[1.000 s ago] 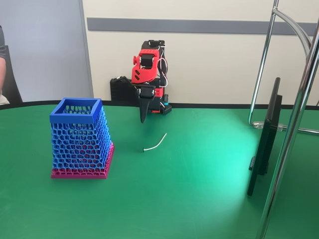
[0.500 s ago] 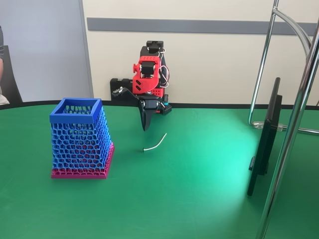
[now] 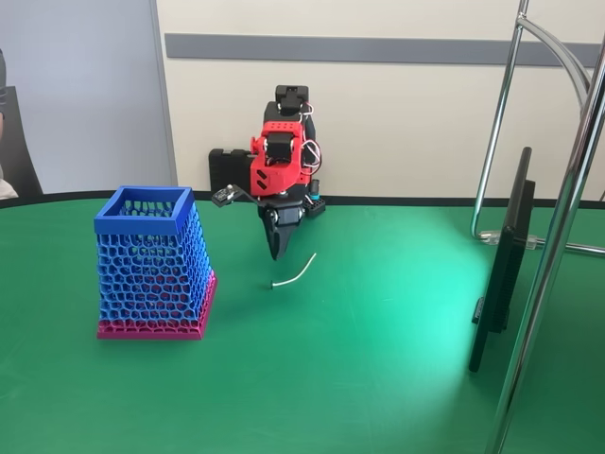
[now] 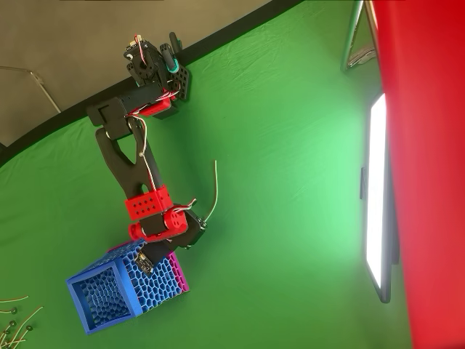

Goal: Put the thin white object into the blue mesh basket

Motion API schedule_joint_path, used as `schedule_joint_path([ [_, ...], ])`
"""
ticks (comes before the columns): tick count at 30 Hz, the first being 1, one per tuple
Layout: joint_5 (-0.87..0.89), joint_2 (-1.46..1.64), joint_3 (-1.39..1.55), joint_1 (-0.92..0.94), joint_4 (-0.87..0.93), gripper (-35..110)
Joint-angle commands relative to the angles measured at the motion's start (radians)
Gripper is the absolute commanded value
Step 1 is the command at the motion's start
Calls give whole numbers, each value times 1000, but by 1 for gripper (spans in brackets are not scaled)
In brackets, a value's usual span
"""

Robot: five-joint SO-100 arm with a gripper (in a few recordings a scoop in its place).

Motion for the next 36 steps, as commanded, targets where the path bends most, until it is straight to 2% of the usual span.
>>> schedule_joint_path([
  [1,-12,-21,-78,-12,21,8],
  [6,-28,-95,-155,-31,78,9],
  [21,-37,-144,-137,-34,78,14],
  [36,-44,-199,-124,-8,78,14],
])
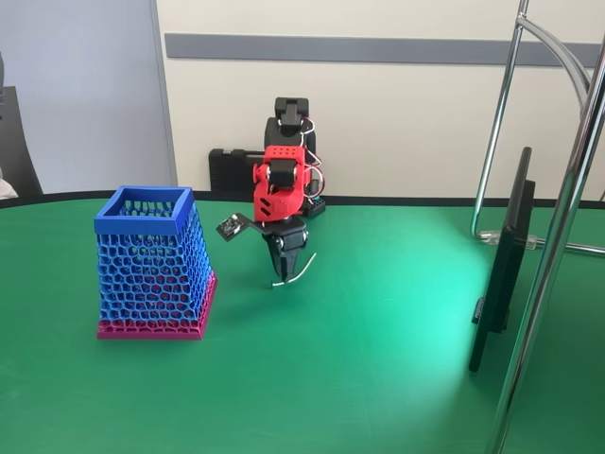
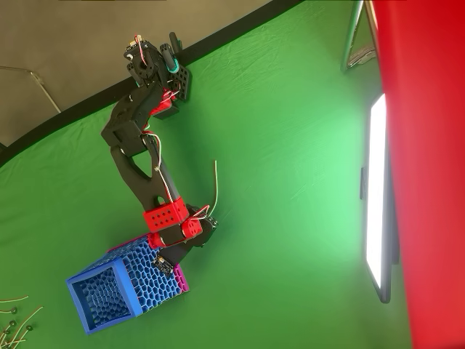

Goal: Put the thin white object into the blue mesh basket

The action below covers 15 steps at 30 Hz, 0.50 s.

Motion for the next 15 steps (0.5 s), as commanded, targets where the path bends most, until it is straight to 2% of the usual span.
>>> schedule_joint_path([
  [1,-9,2,-9,8,3,14],
  [15,-26,-58,-57,32,3,13],
])
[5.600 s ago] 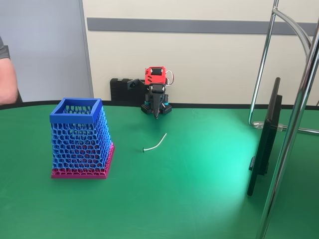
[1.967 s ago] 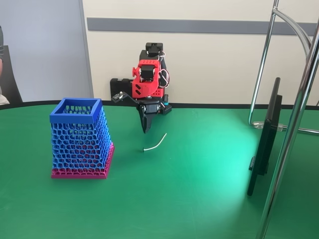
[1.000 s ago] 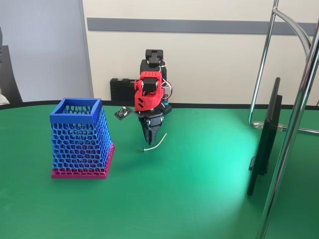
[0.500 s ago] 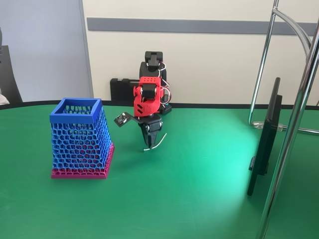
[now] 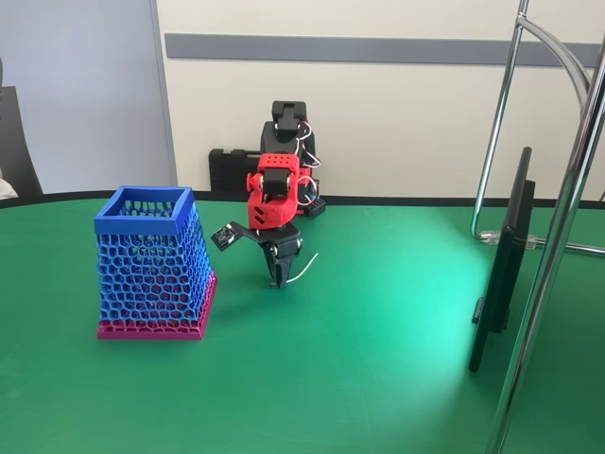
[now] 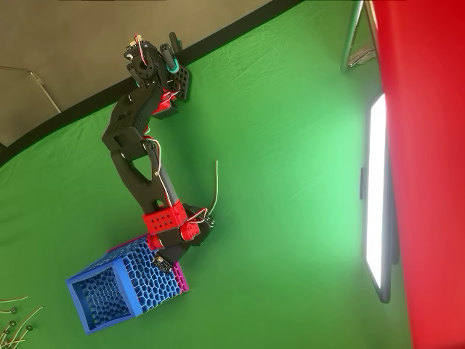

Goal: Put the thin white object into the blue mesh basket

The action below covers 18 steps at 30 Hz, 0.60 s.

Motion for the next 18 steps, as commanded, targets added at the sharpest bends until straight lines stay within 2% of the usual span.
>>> schedule_joint_path([
  [1,-11,5,-40,8,6,13],
  [18,-18,-18,-98,6,6,8],
])
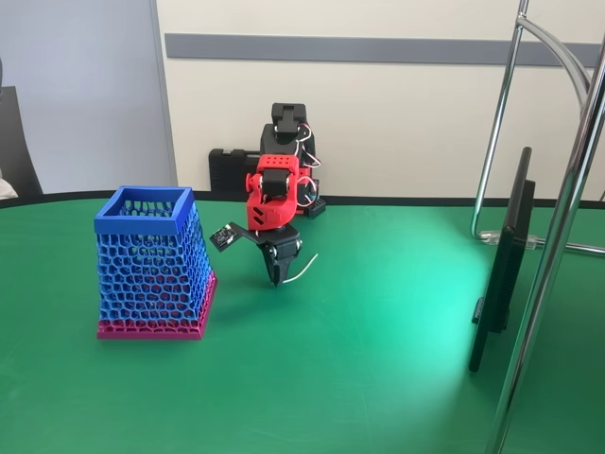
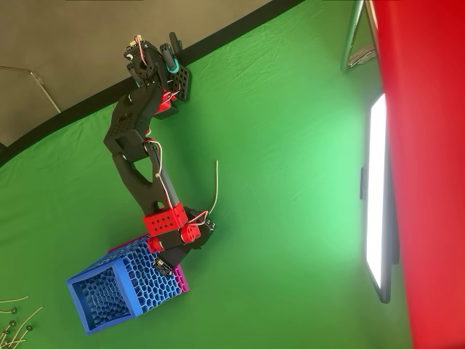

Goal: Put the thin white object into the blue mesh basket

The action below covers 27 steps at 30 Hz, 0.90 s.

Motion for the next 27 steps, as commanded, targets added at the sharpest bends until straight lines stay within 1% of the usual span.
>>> schedule_joint_path([
  [1,-8,8,-44,6,6,7],
  [20,-29,34,-72,12,6,3],
  [23,-29,34,-63,12,6,4],
  [27,-21,32,-58,9,6,9],
])
